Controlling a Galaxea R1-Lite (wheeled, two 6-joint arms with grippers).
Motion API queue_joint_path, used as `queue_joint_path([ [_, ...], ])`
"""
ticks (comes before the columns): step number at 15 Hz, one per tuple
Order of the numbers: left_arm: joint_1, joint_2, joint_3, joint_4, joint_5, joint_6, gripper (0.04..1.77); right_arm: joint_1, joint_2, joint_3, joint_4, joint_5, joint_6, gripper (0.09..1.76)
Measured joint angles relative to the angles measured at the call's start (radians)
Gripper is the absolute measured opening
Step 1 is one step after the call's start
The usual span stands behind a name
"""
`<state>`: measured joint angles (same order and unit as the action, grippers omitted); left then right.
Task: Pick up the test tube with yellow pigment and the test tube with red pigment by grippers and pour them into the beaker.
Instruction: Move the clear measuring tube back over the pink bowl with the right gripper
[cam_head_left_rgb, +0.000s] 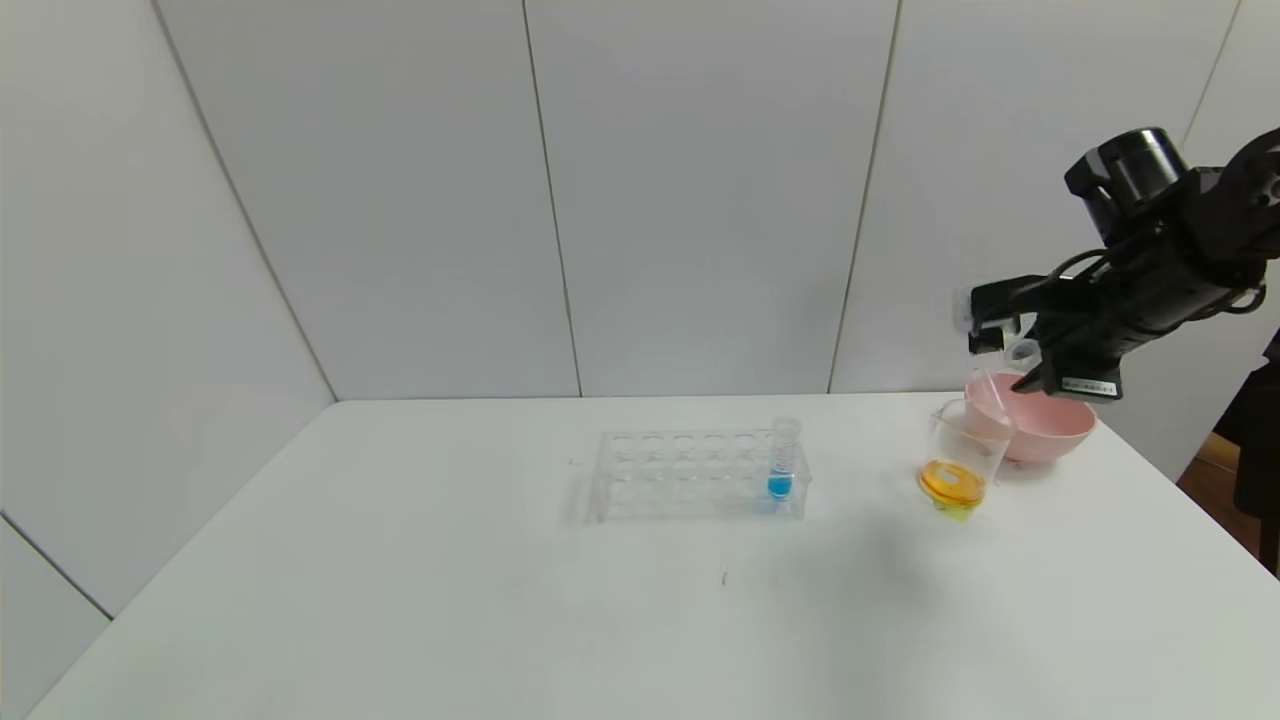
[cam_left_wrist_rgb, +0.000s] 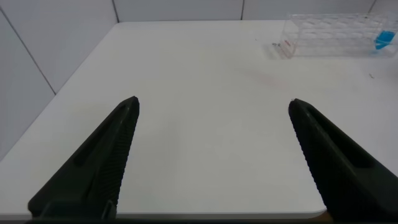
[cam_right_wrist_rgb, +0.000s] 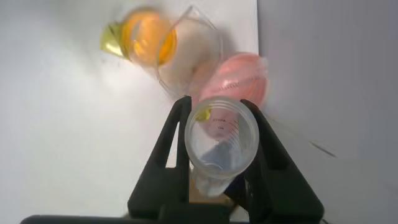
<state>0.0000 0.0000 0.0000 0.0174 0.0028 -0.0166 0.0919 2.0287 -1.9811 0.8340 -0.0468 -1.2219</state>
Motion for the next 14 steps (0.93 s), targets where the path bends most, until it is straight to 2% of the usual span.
queue_joint_path([
  [5,0.0,0.0,0.0,0.0,0.0,0.0,1.72,0.003,-0.064,0.014,-0.013,0.358,0.472,0.56],
  [8,0.0,0.0,0.0,0.0,0.0,0.0,1.72,-0.012,-0.106,0.021,-0.115,0.481,0.753,0.56],
  [10,0.0,0.0,0.0,0.002,0.0,0.0,1.72,-0.018,-0.136,0.054,-0.299,0.495,0.971,0.56],
  [11,0.0,0.0,0.0,0.001,0.0,0.0,1.72,-0.02,-0.152,0.094,-0.398,0.488,1.038,0.56],
  [12,0.0,0.0,0.0,0.0,0.0,0.0,1.72,-0.024,-0.169,0.146,-0.507,0.461,1.084,0.56],
  [14,0.0,0.0,0.0,0.001,0.0,0.0,1.72,-0.031,-0.195,0.25,-0.694,0.344,1.151,0.56],
])
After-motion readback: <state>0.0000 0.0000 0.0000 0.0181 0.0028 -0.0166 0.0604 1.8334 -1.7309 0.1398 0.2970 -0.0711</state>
